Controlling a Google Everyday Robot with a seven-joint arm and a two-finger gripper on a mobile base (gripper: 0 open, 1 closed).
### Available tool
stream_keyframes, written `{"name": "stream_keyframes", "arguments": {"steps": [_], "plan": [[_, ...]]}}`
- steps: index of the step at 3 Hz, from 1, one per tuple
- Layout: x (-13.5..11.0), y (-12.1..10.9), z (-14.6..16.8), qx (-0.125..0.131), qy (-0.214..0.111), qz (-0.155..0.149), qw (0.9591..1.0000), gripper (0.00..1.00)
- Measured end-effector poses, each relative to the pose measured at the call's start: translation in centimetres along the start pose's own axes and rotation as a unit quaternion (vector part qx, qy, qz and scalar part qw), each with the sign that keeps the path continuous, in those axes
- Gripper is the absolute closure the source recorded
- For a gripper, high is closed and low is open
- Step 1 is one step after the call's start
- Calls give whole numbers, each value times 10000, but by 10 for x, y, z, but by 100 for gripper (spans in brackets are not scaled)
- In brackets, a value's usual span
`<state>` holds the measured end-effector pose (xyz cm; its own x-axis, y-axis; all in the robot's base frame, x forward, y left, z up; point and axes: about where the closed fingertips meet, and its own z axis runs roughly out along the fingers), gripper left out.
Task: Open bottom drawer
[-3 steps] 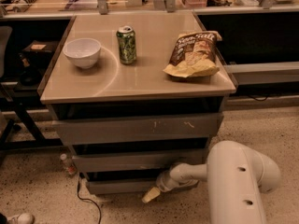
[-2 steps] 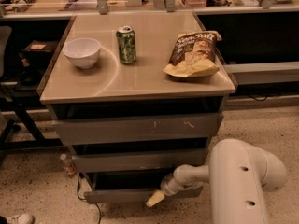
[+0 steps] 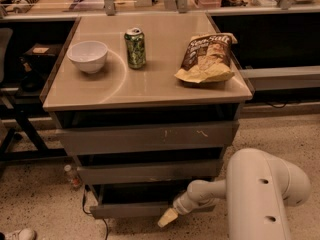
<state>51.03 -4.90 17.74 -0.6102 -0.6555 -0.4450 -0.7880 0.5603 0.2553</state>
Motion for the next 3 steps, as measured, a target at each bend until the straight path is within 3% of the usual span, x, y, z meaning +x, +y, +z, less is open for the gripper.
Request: {"name": "stream_keyframes", "arguments": {"steps": [1, 2, 3], "plan": [[34, 19, -32, 195, 14, 465, 9987, 0], [34, 20, -32, 194, 15, 465, 9987, 0], [47, 18, -19, 111, 246, 600, 9978, 0]]}}
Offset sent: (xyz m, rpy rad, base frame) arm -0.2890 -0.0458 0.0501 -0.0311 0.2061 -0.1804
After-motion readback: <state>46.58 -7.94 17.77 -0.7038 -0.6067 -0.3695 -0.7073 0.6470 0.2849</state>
